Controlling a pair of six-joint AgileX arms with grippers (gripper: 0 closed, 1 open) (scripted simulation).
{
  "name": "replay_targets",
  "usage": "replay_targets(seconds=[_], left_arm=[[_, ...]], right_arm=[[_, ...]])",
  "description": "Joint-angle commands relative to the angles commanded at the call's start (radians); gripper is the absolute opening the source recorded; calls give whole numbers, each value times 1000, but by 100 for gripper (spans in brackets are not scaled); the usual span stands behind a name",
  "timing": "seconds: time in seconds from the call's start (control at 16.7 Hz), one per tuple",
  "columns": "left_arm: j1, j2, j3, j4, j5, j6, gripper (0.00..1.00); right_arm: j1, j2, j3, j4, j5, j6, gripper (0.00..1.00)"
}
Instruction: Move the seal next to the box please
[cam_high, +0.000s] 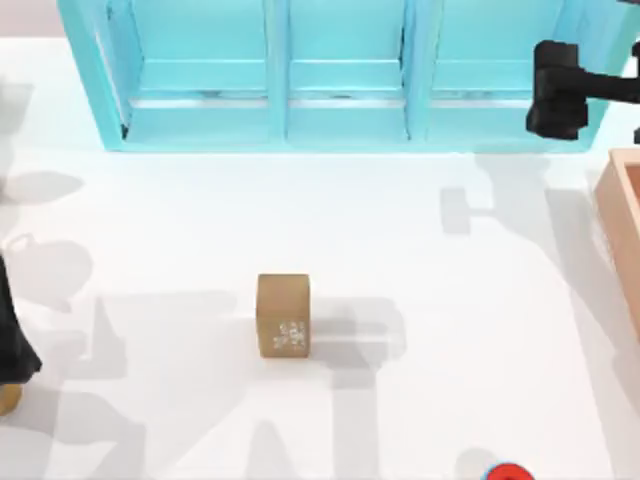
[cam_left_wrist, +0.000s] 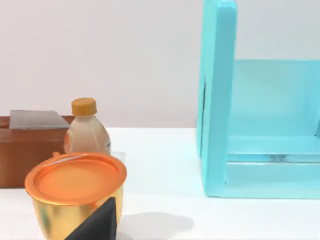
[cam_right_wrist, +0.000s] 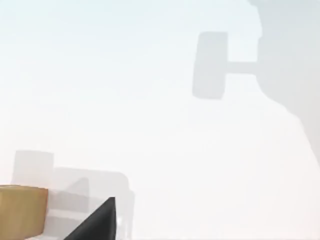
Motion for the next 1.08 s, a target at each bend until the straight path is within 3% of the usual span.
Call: replay_targets(seconds=[1.08], left_arm=[[0, 0, 0, 0, 0, 0, 100]], right_arm=[[445, 1019, 1100, -695, 9, 454, 100]])
